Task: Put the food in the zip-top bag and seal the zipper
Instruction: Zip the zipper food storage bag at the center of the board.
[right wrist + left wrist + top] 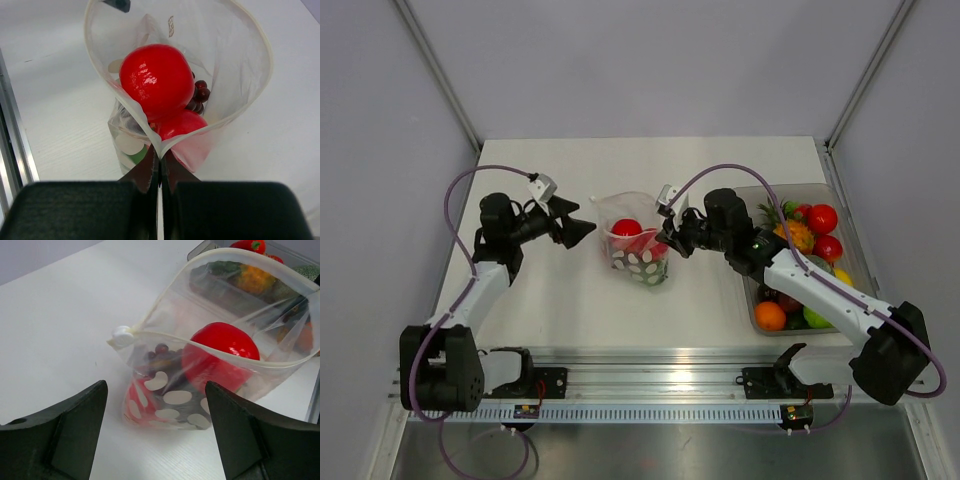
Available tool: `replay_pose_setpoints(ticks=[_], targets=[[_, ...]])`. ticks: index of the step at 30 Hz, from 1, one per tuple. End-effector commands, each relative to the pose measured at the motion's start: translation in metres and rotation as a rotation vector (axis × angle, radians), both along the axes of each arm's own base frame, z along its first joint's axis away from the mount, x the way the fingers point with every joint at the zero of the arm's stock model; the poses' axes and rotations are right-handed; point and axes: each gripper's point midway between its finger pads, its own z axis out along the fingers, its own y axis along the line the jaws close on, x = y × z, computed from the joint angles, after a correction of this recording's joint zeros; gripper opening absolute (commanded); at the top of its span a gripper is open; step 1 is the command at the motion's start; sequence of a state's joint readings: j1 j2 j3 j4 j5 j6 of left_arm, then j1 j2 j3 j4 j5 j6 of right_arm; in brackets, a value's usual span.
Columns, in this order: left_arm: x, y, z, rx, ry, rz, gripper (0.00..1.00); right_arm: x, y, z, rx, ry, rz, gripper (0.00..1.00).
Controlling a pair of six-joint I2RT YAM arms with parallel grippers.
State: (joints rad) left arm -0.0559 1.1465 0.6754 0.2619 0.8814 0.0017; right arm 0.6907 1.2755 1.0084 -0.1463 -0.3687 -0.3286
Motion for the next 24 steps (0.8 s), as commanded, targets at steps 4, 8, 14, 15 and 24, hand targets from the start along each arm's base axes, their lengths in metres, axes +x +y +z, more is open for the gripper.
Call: replay_pose_setpoints(ticks=[4,8,14,15,24], targets=[[0.015,0.002,0.019,-0.098,-0.131,-0.198,0.78,0.001,0.005,0.032,0.068,-0.109,0.042,0.00],[0.020,-0.002,0.019,-0.138,-0.105,-0.239,0.77,0.001,0.005,0.032,0.067,-0.110,0.044,0.00],[0.016,-0.010,0.034,-0.234,-0.166,-0.293,0.77,0.002,0.006,0.031,0.062,-0.106,0.046,0.00],[0.016,-0.010,0.033,-0.250,-0.159,-0.299,0.76,0.002,0.006,0.032,0.064,-0.106,0.047,0.00],[0.015,-0.017,0.030,-0.314,-0.159,-0.323,0.67,-0.002,0.002,0.032,0.060,-0.105,0.041,0.00]])
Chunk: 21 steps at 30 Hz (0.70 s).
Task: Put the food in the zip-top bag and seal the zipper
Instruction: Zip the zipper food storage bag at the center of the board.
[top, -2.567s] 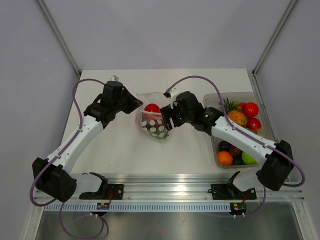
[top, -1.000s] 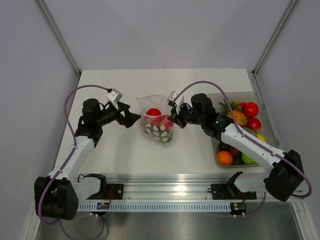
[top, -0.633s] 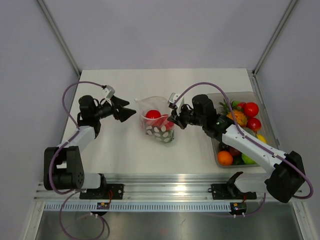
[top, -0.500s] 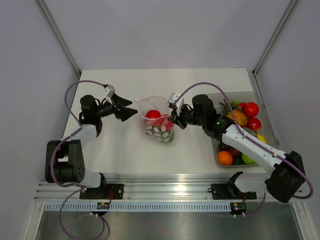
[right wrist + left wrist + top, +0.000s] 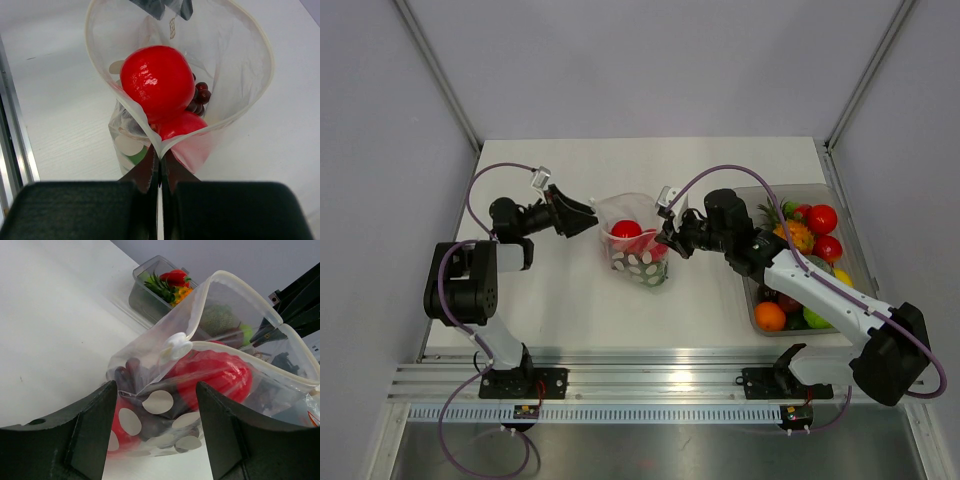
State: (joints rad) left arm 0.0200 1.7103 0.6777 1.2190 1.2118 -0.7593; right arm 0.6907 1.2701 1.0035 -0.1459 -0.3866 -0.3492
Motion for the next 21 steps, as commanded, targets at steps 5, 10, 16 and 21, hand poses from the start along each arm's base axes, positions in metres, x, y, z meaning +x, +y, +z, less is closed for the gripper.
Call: replay_pose_setpoints(ticks=[5,10,16,21], targets=[[-0.019,-0.012,0.066,-0.010,-0.467,-0.035,0.66,0.001,0.003,0.032,0.067,-0.081,0.021,0.00],[-0.023,-0.019,0.070,-0.014,-0.488,-0.052,0.63,0.001,0.005,0.034,0.076,-0.073,0.027,0.00],[-0.033,-0.029,0.079,-0.029,-0.496,-0.084,0.37,0.002,0.005,0.035,0.080,-0.071,0.017,0.00],[-0.040,-0.028,0.085,-0.041,-0.498,-0.071,0.00,0.006,0.001,0.034,0.073,-0.074,-0.015,0.00]])
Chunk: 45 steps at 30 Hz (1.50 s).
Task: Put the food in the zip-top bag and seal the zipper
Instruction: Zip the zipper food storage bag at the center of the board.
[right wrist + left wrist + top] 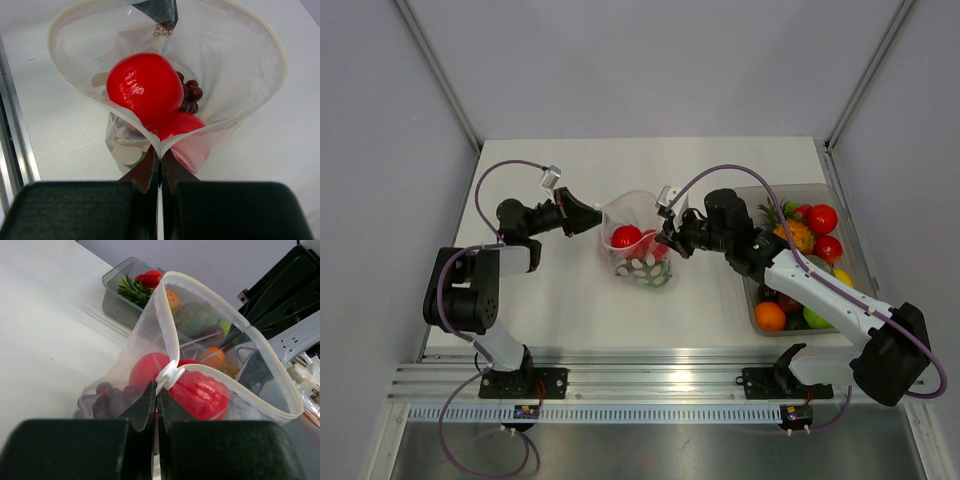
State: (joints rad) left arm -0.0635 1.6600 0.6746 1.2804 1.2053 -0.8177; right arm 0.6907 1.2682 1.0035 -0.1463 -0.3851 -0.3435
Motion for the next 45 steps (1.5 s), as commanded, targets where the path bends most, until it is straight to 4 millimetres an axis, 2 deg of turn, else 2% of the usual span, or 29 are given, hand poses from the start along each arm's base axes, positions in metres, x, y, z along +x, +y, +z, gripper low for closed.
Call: replay_pose_setpoints(ticks=[1,5,7,8,9,11,12,14,15,16,17,19,20,22,23,24,25,26,29,30,31,37,39,45], targets=[[-0.022,0.002,0.059,-0.036,-0.442,0.023,0.00,0.006,0.001,0.034,0.068,-0.081,-0.014,0.00],[-0.028,0.006,0.066,-0.046,-0.441,0.056,0.00,-0.003,-0.005,0.039,0.028,-0.051,0.003,0.00],[-0.019,0.012,0.063,-0.045,-0.352,0.108,0.00,-0.009,-0.009,0.047,0.019,-0.046,0.008,0.06],[-0.017,0.014,0.061,-0.042,-0.330,0.123,0.00,-0.013,-0.013,0.053,0.003,-0.033,0.010,0.12],[-0.019,0.014,0.064,-0.033,-0.350,0.132,0.00,-0.017,-0.017,0.059,0.003,-0.041,0.012,0.26],[-0.020,0.016,0.058,-0.024,-0.317,0.162,0.00,-0.024,-0.025,0.072,-0.014,-0.058,0.014,0.38],[-0.020,0.017,0.055,-0.007,-0.303,0.172,0.00,-0.025,-0.028,0.077,-0.016,-0.068,0.007,0.47],[-0.024,0.018,0.059,0.022,-0.288,0.176,0.00,-0.028,-0.033,0.093,-0.019,-0.087,0.001,0.55],[-0.017,0.019,0.068,0.061,-0.337,0.188,0.00,-0.029,-0.035,0.098,-0.019,-0.097,0.004,0.57],[-0.017,0.020,0.048,0.120,-0.178,0.181,0.00,-0.030,-0.035,0.104,-0.018,-0.102,0.007,0.58],[-0.014,0.019,0.042,0.165,-0.137,0.196,0.00,-0.029,-0.033,0.112,-0.018,-0.103,0.018,0.58],[-0.013,0.022,0.034,0.288,-0.095,0.196,0.00,-0.032,-0.023,0.121,-0.003,-0.091,0.068,0.53],[-0.013,0.023,0.037,0.310,-0.096,0.210,0.00,-0.031,-0.017,0.136,0.018,-0.101,0.084,0.50],[-0.016,0.026,0.039,0.339,-0.085,0.220,0.00,-0.029,0.003,0.131,0.024,-0.048,0.140,0.46],[-0.017,0.028,0.044,0.342,-0.106,0.231,0.00,-0.029,0.011,0.144,0.039,-0.062,0.159,0.46],[-0.020,0.028,0.042,0.352,-0.101,0.229,0.00,-0.022,0.023,0.135,0.024,-0.039,0.171,0.46],[-0.022,0.029,0.041,0.355,-0.103,0.228,0.00,-0.020,0.030,0.137,0.024,-0.047,0.186,0.46],[-0.024,0.029,0.042,0.355,-0.109,0.224,0.00,-0.018,0.043,0.141,0.028,-0.072,0.213,0.48],[-0.030,0.028,0.042,0.356,-0.128,0.210,0.00,-0.015,0.062,0.156,0.080,-0.127,0.276,0.52],[-0.032,0.028,0.042,0.357,-0.131,0.207,0.00,-0.015,0.071,0.150,0.082,-0.114,0.306,0.53],[-0.032,0.028,0.042,0.357,-0.130,0.205,0.00,-0.016,0.076,0.159,0.097,-0.125,0.325,0.54],[-0.037,0.027,0.042,0.350,-0.153,0.191,0.00,-0.008,0.109,0.133,0.050,-0.072,0.391,0.66],[-0.038,0.026,0.042,0.341,-0.155,0.193,0.00,0.000,0.117,0.124,0.039,-0.066,0.386,0.66],[-0.043,0.027,0.042,0.345,-0.172,0.200,0.00,0.003,0.138,0.098,-0.010,-0.064,0.451,0.65]])
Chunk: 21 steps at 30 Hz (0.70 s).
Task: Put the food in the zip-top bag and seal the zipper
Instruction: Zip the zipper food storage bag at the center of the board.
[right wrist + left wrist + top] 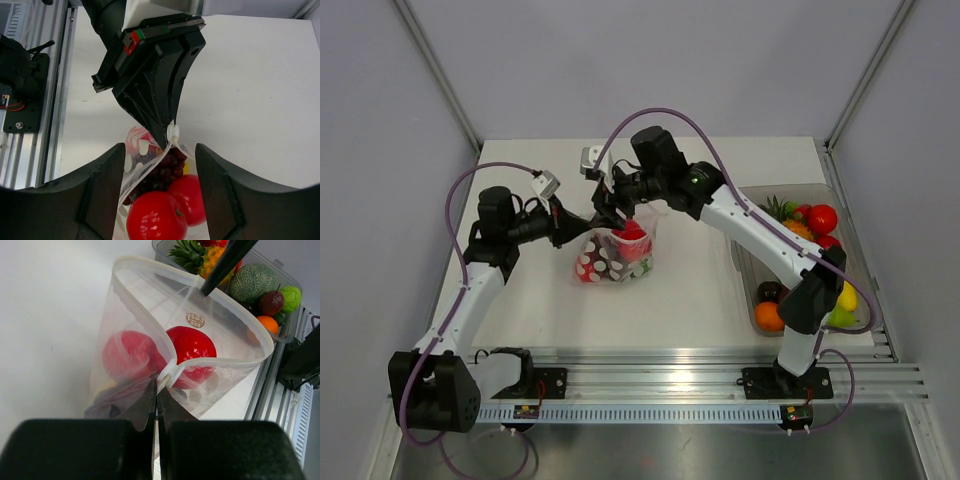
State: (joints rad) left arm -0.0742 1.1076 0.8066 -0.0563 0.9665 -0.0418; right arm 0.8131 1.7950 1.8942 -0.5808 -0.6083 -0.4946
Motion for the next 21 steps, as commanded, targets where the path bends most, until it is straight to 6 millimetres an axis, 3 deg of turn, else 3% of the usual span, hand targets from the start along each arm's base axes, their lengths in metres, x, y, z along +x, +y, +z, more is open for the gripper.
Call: replay_pose_setpoints(ticks=[1,5,12,18,21], targets=[[-0.003,-0.001,0.016,-0.001,-0.103,-0.018,0.00,-0.006,0.012,0.008,0.012,-0.047,0.078,0.65],[-0.005,-0.001,0.018,-0.002,-0.123,-0.014,0.00,-0.002,0.019,-0.005,-0.011,-0.041,0.106,0.63],[-0.005,-0.001,0.017,-0.002,-0.118,-0.014,0.00,-0.004,0.026,-0.013,-0.036,0.010,0.139,0.49],[-0.006,-0.001,0.018,-0.002,-0.124,-0.014,0.00,-0.005,0.029,-0.018,-0.036,0.045,0.141,0.46],[-0.006,-0.001,0.018,-0.001,-0.127,-0.013,0.00,-0.003,0.029,-0.020,-0.036,0.054,0.132,0.36]])
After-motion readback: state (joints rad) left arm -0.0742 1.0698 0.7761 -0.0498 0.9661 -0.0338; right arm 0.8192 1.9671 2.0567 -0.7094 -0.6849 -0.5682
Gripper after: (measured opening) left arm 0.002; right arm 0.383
